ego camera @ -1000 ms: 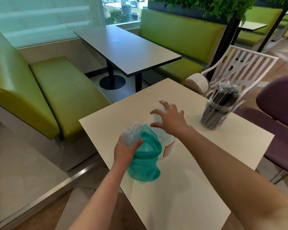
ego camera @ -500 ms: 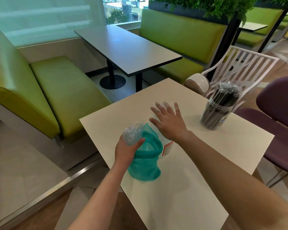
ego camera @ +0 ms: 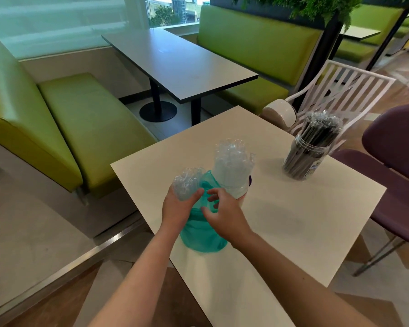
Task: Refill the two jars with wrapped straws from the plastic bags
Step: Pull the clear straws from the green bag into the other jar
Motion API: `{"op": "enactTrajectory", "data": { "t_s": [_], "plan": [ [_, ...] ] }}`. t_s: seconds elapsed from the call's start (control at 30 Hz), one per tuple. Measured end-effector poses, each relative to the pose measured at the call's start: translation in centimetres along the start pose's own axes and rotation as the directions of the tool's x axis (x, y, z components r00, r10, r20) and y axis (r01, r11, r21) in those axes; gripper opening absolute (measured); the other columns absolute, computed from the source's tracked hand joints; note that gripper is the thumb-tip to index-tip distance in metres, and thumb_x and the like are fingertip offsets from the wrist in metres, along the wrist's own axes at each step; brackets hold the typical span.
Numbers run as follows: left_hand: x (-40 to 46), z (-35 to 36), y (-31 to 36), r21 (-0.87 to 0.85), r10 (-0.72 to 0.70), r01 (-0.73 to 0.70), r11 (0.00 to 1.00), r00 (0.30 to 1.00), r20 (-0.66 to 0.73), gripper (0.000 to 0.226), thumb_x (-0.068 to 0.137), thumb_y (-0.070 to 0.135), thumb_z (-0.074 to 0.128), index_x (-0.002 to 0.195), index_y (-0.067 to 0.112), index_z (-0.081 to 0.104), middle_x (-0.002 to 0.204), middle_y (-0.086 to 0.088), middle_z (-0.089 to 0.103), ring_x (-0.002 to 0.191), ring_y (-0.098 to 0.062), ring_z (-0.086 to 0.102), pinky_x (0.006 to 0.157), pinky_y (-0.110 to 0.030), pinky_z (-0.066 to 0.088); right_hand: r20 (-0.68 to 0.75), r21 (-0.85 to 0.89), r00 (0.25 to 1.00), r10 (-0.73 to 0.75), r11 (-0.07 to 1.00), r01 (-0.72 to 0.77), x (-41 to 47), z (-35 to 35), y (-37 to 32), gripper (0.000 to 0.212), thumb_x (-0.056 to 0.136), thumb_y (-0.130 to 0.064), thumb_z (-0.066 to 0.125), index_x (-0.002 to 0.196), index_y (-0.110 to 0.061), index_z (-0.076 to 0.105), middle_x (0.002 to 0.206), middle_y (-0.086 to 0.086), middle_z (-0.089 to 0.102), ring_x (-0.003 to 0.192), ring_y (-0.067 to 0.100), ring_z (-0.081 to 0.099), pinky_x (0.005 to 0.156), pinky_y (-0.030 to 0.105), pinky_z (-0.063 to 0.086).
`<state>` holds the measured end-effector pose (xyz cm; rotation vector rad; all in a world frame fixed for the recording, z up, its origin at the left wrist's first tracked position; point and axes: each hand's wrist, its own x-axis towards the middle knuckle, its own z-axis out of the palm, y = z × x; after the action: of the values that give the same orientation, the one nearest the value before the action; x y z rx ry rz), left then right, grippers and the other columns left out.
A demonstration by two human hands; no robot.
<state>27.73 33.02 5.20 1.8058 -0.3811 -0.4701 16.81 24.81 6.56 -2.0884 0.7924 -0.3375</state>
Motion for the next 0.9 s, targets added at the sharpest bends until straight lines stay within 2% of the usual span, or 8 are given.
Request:
{"op": "enactTrajectory", "data": {
  "t_s": [0.07, 0.17, 0.3, 0.4, 0.5, 0.57, 0.73, 0.9],
  "plan": [
    [-0.2, 0.0, 0.2, -0.009, -0.009, 0.009, 1.0, 1.0, 0.005, 0.054, 0.076, 0.041, 0.08, 0.119, 0.032, 0.049, 0.116, 0.006, 0.06, 0.105, -0.016, 0.058, 0.091, -0.034, 0.049, 0.072, 0.026, 0.995, 0.067, 0.997, -0.069, 0.2, 0.7, 0.5, 0.059, 0.088, -0.036, 0.068, 0.14, -0.022, 0.043, 0.131, -0.004, 0.055, 0.115, 0.013, 0.054, 0.103, 0.037, 0.047],
    [-0.5, -0.1, 0.4, -0.038, -0.022, 0.024, 0.999, 0.998, 0.058, 0.054, 0.076, 0.039, 0.08, 0.121, 0.029, 0.051, 0.115, 0.007, 0.061, 0.105, -0.015, 0.059, 0.088, -0.031, 0.049, 0.123, 0.086, 0.989, 0.083, 0.992, -0.094, 0.7, 1.0, 0.5, 0.065, 0.091, -0.034, 0.066, 0.148, -0.022, 0.035, 0.143, -0.005, 0.049, 0.123, 0.018, 0.052, 0.107, 0.042, 0.044],
    [-0.6, -0.7, 0.3, -0.075, -0.037, 0.05, 0.996, 0.986, 0.16, 0.059, 0.075, 0.037, 0.081, 0.126, 0.03, 0.051, 0.114, 0.009, 0.063, 0.103, -0.008, 0.06, 0.082, -0.025, 0.05, 0.157, 0.134, 0.984, 0.079, 0.986, -0.1, 1.2, 0.9, 0.5, 0.064, 0.092, -0.025, 0.065, 0.148, -0.023, 0.035, 0.143, -0.005, 0.049, 0.119, 0.02, 0.055, 0.105, 0.042, 0.046],
    [-0.7, -1.4, 0.3, -0.095, -0.051, 0.082, 0.992, 0.955, 0.293, 0.074, 0.068, 0.036, 0.087, 0.13, 0.029, 0.048, 0.118, 0.007, 0.064, 0.107, -0.009, 0.061, 0.086, -0.024, 0.05, 0.189, 0.139, 0.978, 0.089, 0.983, -0.116, 1.7, 0.8, 0.9, 0.059, 0.093, -0.026, 0.064, 0.145, -0.023, 0.038, 0.14, -0.001, 0.051, 0.118, 0.021, 0.057, 0.103, 0.044, 0.048],
    [-0.7, -2.0, 0.1, -0.118, -0.057, 0.116, 0.986, 0.906, 0.42, 0.073, 0.068, 0.018, 0.088, 0.127, 0.031, 0.047, 0.116, 0.006, 0.066, 0.101, -0.004, 0.066, 0.077, -0.019, 0.053, 0.216, 0.095, 0.97, 0.11, 0.987, -0.133, 2.0, 0.7, 1.1, 0.052, 0.094, -0.024, 0.062, 0.142, -0.02, 0.042, 0.139, 0.001, 0.052, 0.12, 0.022, 0.055, 0.105, 0.044, 0.047],
    [-0.6, -2.3, -0.2, -0.119, -0.068, 0.14, 0.983, 0.88, 0.47, 0.08, 0.066, 0.01, 0.086, 0.131, 0.027, 0.044, 0.119, 0.004, 0.064, 0.105, -0.006, 0.065, 0.076, -0.018, 0.054, 0.214, 0.072, 0.97, 0.119, 0.988, -0.137, 2.2, 0.7, 1.4, 0.048, 0.093, -0.022, 0.063, 0.138, -0.019, 0.046, 0.135, 0.002, 0.054, 0.119, 0.021, 0.054, 0.105, 0.042, 0.046],
    [-0.7, -2.1, -0.5, -0.126, -0.116, 0.176, 0.976, 0.917, 0.381, 0.067, 0.074, 0.012, 0.082, 0.129, 0.022, 0.045, 0.114, 0.005, 0.063, 0.099, -0.005, 0.062, 0.067, -0.015, 0.054, 0.222, 0.064, 0.966, 0.132, 0.987, -0.149, 2.7, 0.4, 2.2, 0.045, 0.089, -0.029, 0.068, 0.128, -0.015, 0.051, 0.125, 0.001, 0.057, 0.113, 0.018, 0.055, 0.101, 0.036, 0.048],
    [-0.6, -1.6, -1.2, -0.184, -0.13, 0.183, 0.966, 0.954, 0.268, 0.063, 0.075, 0.021, 0.083, 0.128, 0.023, 0.048, 0.116, 0.002, 0.064, 0.102, -0.011, 0.064, 0.073, -0.02, 0.055, 0.23, 0.126, 0.963, 0.144, 0.976, -0.176, 3.1, -0.4, 2.6, 0.034, 0.091, -0.031, 0.065, 0.119, -0.014, 0.057, 0.114, 0.004, 0.062, 0.105, 0.019, 0.059, 0.094, 0.034, 0.053]
  ]
}}
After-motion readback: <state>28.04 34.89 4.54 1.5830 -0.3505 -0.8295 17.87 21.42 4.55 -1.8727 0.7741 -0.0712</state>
